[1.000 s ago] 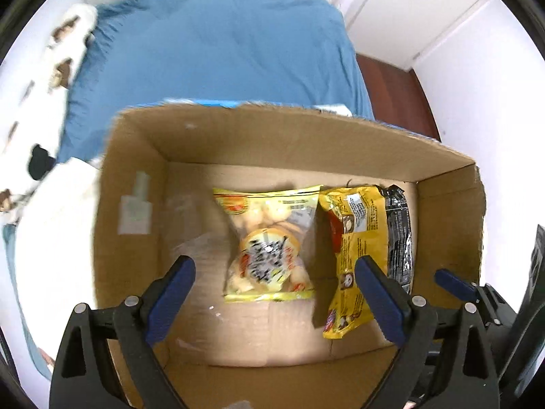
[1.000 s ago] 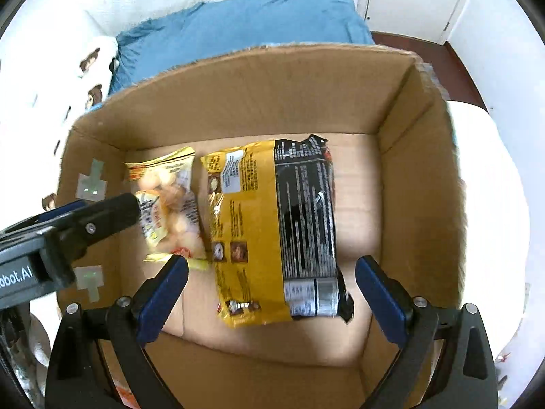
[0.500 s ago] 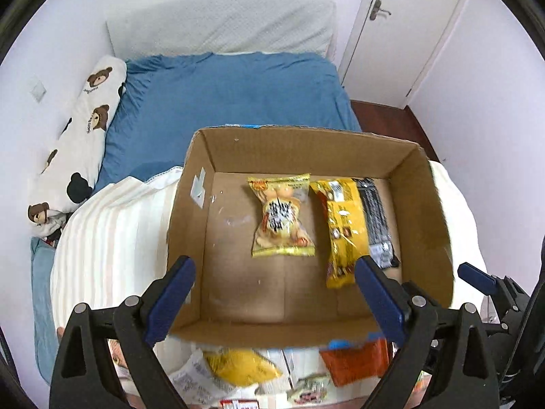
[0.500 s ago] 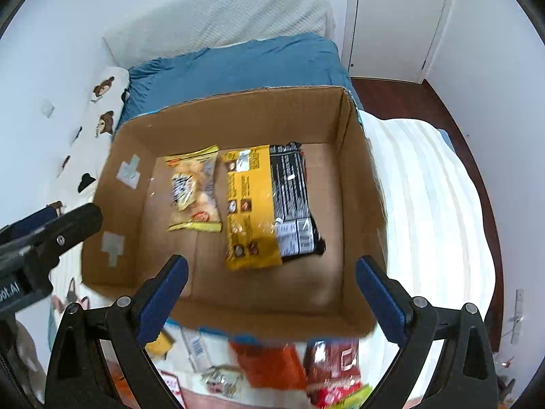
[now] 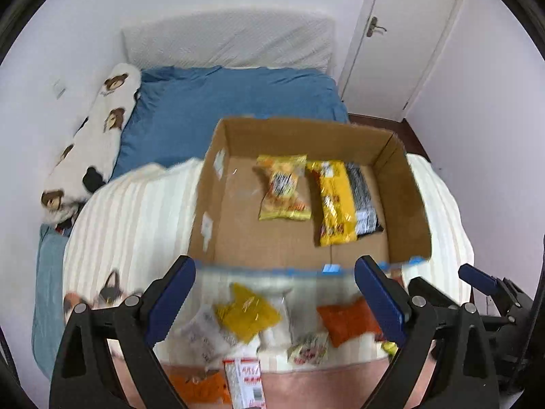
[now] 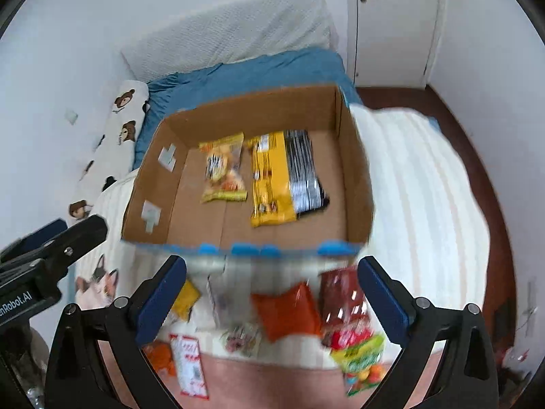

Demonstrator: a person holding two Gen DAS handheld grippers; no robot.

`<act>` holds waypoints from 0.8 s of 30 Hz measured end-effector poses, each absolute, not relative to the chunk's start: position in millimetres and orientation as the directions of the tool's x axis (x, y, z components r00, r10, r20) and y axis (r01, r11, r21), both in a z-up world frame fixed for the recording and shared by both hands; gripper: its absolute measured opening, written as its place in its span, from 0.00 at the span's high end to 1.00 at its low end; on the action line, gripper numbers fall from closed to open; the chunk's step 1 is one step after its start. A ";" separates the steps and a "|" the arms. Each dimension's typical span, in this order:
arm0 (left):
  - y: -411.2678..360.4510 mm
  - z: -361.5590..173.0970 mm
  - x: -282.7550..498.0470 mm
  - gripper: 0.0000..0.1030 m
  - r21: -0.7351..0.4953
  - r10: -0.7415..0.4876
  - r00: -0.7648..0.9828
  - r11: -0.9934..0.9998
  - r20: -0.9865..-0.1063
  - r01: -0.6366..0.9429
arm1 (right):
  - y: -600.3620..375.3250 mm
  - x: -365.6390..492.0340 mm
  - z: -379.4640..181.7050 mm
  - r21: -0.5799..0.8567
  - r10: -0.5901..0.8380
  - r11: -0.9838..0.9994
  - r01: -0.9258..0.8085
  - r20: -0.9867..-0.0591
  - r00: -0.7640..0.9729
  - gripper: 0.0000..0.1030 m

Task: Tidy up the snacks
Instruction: 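Grasp the orange chip bag with the left tool while the right tool grasps the green candy bag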

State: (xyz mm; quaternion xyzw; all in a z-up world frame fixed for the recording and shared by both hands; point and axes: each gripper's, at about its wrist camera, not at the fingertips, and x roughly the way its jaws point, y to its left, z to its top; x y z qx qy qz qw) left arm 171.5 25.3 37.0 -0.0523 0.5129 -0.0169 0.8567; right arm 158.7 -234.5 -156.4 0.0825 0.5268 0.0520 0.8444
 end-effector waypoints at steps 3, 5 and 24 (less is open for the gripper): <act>34.3 14.6 139.0 0.07 -0.097 -0.060 0.439 0.993 -0.896 -0.063 | -247.9 138.9 -178.5 0.230 0.194 0.972 0.042 -0.894 0.403 0.01; 38.2 -14.8 114.8 0.07 -0.070 -0.030 0.401 0.994 -0.916 -0.086 | -259.4 124.5 -196.6 0.244 0.200 0.967 0.076 -0.906 0.374 0.01; 29.0 -204.4 36.4 0.07 -0.019 -0.016 0.016 0.988 -1.000 -0.151 | -347.7 67.6 -329.2 0.199 0.138 0.920 0.337 -0.971 0.194 0.01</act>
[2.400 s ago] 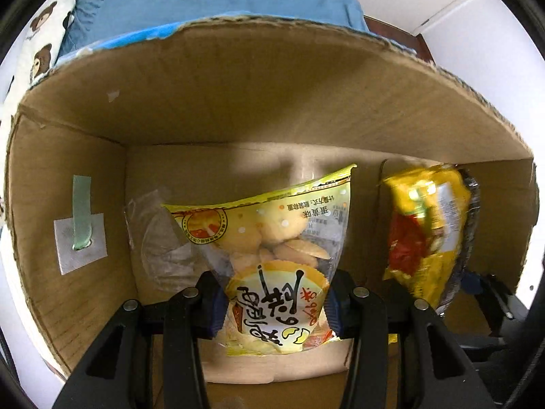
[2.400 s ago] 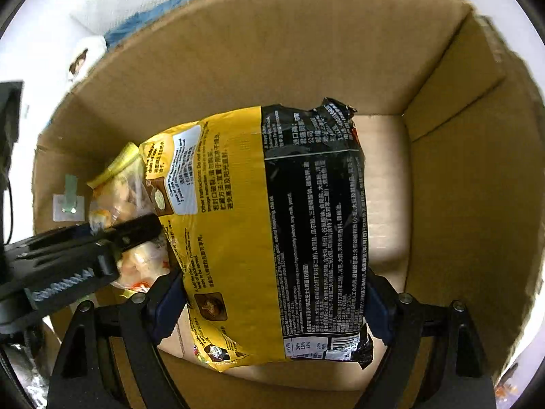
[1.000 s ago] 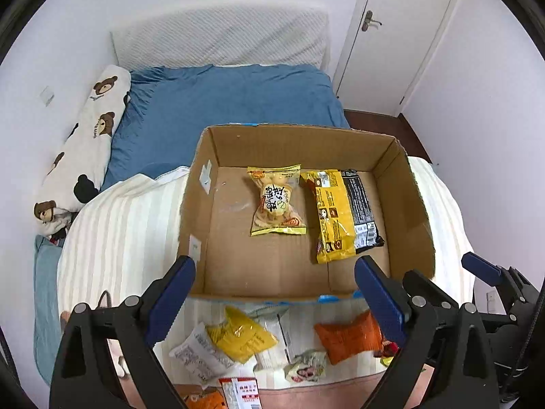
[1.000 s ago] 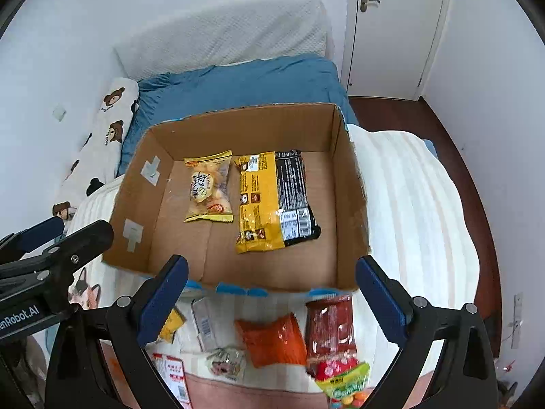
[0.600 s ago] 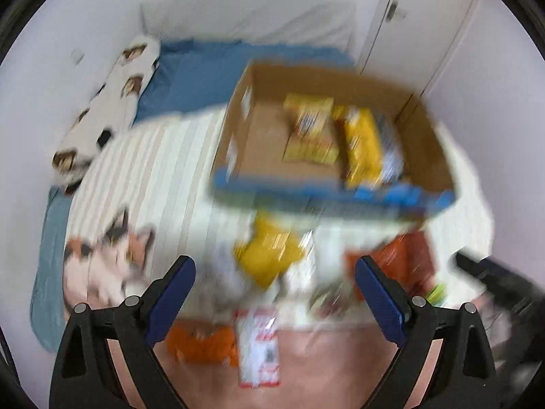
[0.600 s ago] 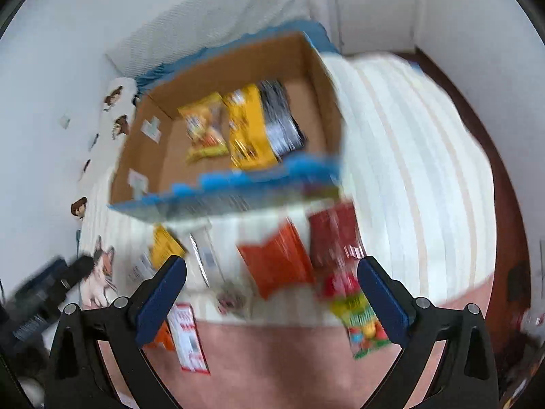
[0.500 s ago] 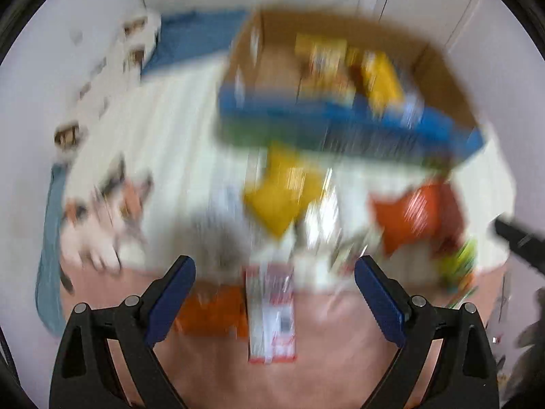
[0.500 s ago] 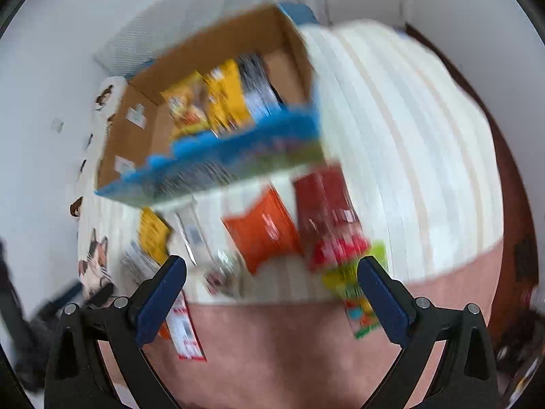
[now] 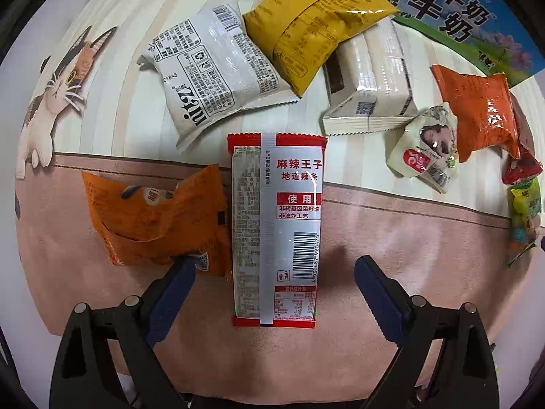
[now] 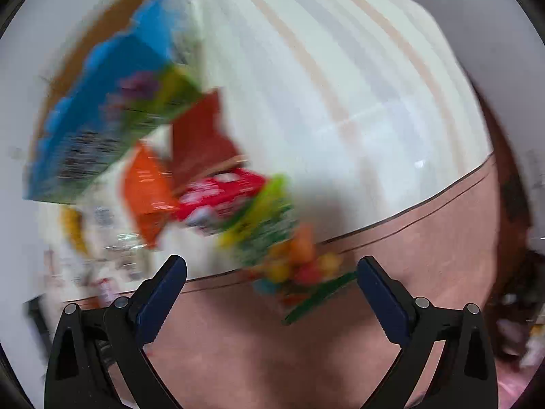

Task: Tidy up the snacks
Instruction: 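Grasp the orange chip bag with the left tool while the right tool grasps the green candy bag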

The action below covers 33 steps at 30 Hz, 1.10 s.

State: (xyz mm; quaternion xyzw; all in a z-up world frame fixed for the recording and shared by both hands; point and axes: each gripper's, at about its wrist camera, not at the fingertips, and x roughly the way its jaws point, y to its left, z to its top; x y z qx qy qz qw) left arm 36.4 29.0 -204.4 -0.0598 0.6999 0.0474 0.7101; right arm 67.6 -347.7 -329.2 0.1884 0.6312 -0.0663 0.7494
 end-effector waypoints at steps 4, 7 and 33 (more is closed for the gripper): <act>29.9 -193.2 27.7 0.07 -0.035 -0.030 0.034 0.988 -0.999 -0.150 | -341.7 80.5 -357.9 0.142 0.112 0.955 0.262 -0.986 0.126 0.13; 39.4 -178.7 23.0 0.07 -0.039 -0.031 0.052 0.987 -0.998 -0.157 | -331.5 78.4 -360.4 0.116 0.089 0.973 0.199 -0.986 0.139 0.29; 146.6 -222.1 10.6 0.45 -0.288 -0.307 0.098 0.672 -0.947 -0.683 | -221.1 24.9 -382.0 0.210 0.209 0.965 0.155 -0.978 0.023 0.35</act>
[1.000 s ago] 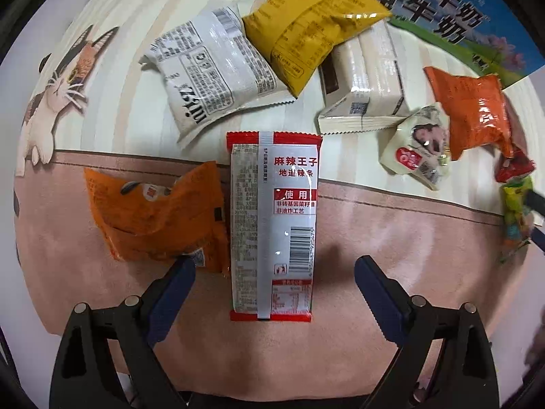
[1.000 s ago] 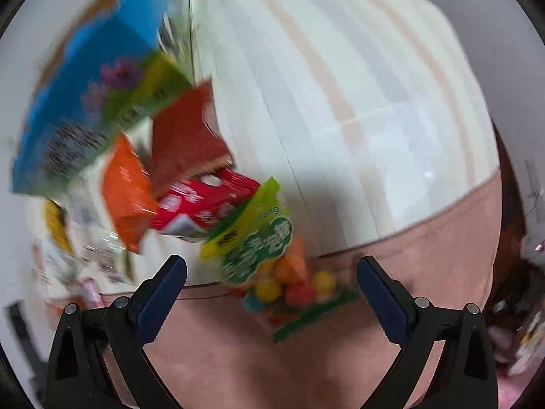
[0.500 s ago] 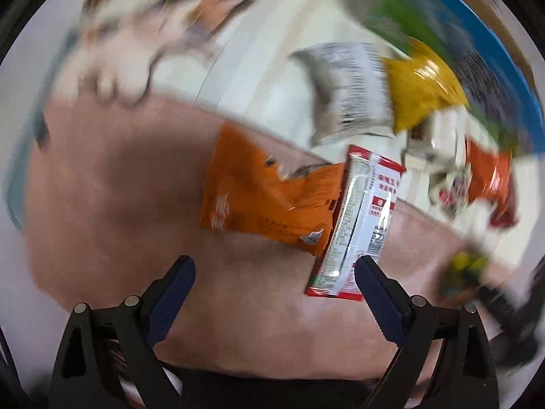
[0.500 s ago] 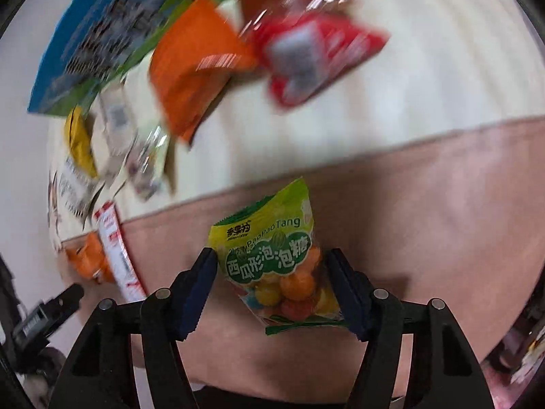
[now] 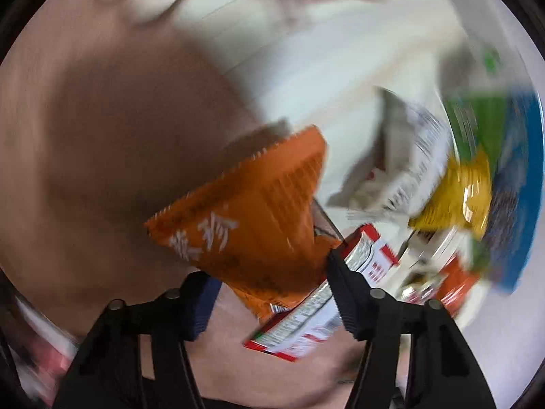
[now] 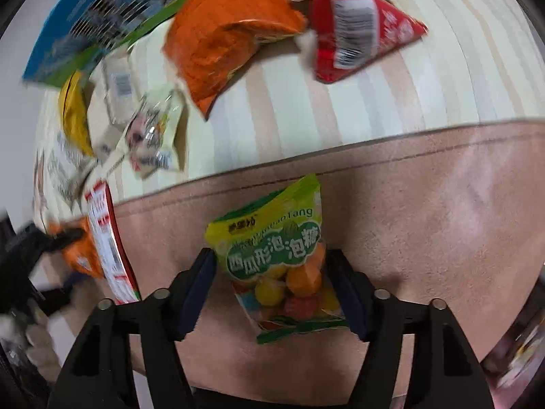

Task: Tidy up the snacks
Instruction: 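Grasp the orange chip bag with the left tool while the right tool grasps the green candy bag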

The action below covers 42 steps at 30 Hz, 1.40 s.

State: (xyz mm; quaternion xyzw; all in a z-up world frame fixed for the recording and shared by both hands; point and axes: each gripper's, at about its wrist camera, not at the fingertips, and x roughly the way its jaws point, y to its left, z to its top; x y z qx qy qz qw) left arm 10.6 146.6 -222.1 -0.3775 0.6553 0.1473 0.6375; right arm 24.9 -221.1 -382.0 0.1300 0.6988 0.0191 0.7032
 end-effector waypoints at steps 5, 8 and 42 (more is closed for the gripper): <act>87.7 -198.5 31.6 0.45 -0.024 -0.014 0.041 0.967 -0.999 -0.255 | -205.0 15.8 -382.0 0.175 0.175 0.984 0.046 -0.984 -0.009 0.40; 64.6 -202.0 38.7 0.44 0.054 0.058 0.029 0.991 -0.998 -0.122 | -200.5 12.4 -384.5 0.186 0.187 0.981 0.047 -0.982 -0.016 0.39; 5.2 -109.1 -88.5 0.60 -0.061 -0.043 0.117 0.985 -0.992 -0.160 | -239.6 -0.3 -314.1 0.367 0.351 0.920 0.138 -0.927 0.129 0.49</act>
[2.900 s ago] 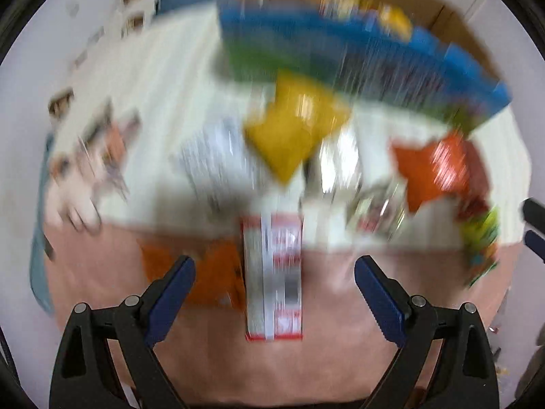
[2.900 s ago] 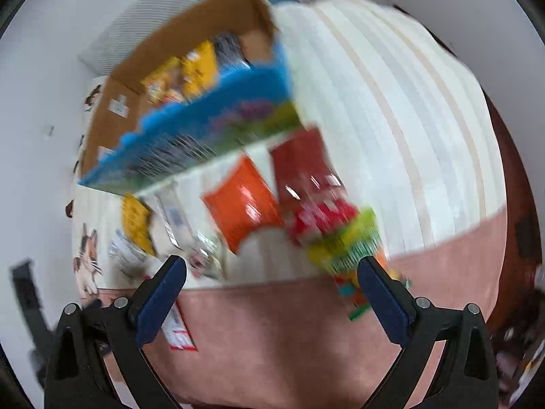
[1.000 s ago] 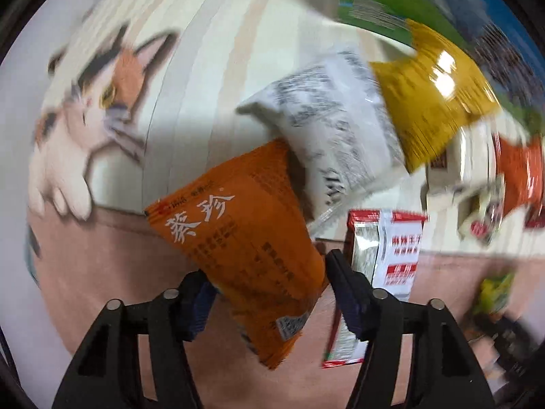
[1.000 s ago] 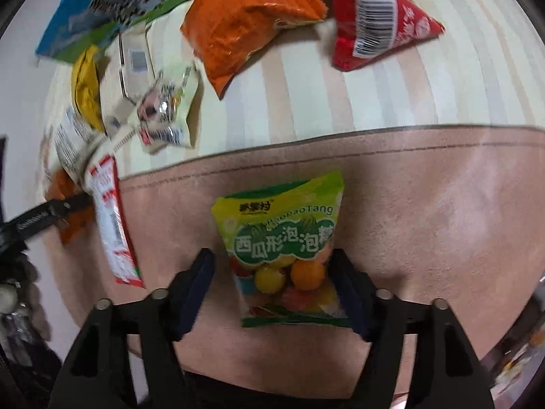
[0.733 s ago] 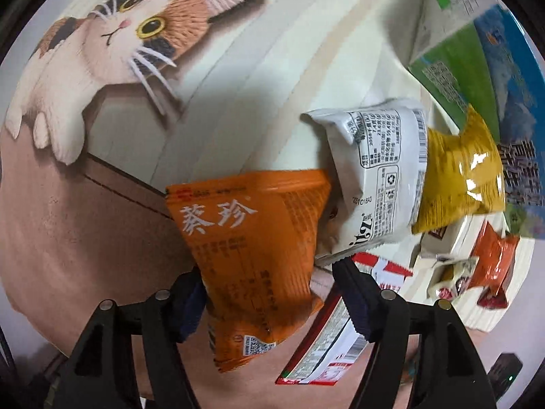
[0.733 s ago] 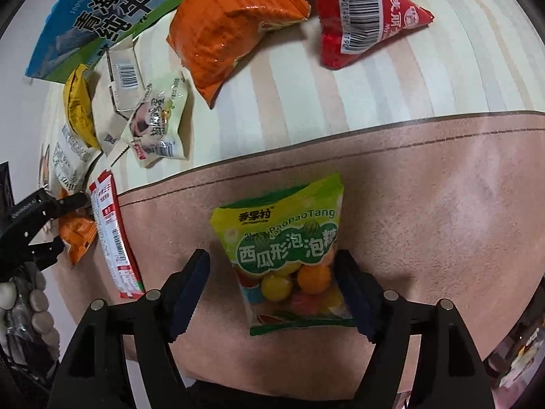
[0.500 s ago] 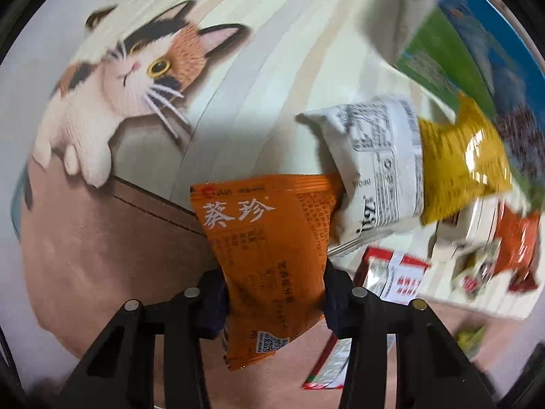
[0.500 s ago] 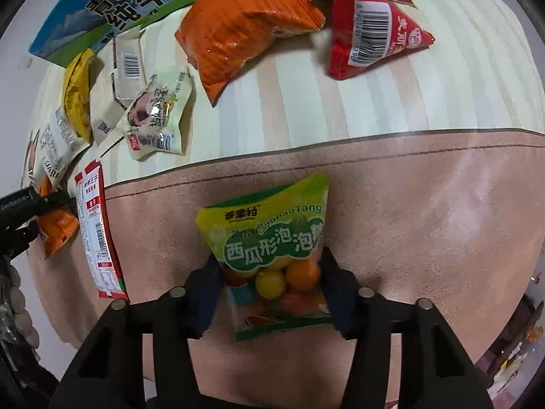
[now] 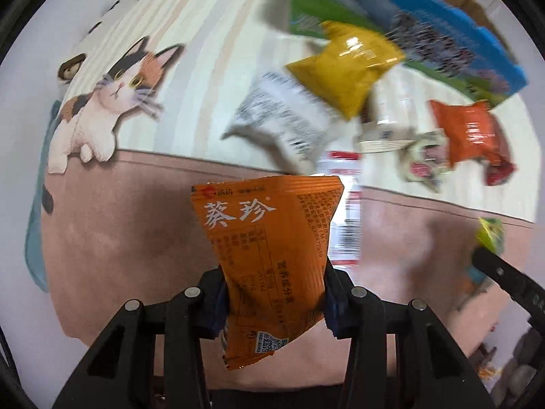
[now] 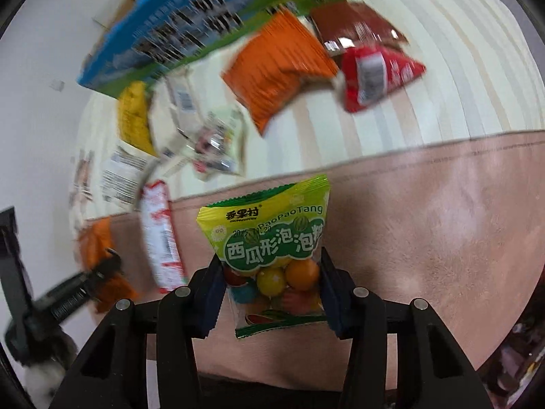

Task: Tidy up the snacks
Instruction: 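Grasp the orange chip bag with the left tool while the right tool grasps the green candy bag, then lower both bags into the cardboard box and open both tools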

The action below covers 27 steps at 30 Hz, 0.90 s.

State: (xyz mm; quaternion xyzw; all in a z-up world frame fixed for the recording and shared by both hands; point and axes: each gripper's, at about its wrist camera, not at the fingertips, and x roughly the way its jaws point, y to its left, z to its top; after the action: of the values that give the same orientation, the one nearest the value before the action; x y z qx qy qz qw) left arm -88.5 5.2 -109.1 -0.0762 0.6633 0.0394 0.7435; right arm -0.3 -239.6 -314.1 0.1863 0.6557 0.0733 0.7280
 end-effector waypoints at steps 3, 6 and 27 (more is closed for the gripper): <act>-18.1 -73.1 -80.2 0.60 -0.108 -0.088 0.163 0.987 -0.983 -0.118 | -236.0 16.1 -291.1 0.419 0.398 0.898 0.134 -0.904 0.160 0.50; -16.6 -39.8 -38.4 0.60 -0.165 -0.145 0.214 0.983 -0.966 -0.082 | -239.6 38.9 -256.7 0.473 0.442 0.873 0.118 -0.870 0.219 0.50; 39.9 -56.5 317.4 0.60 -0.212 -0.209 0.098 0.977 -0.973 -0.018 | -210.1 266.0 -204.8 0.514 0.478 0.855 0.069 -0.833 0.278 0.50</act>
State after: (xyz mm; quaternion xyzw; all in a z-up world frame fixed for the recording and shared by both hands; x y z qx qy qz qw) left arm 317.4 39.9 -56.5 -0.0851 0.6685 -0.0647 0.7360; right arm 266.0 -210.1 -204.8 0.2335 0.5858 0.1337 0.7645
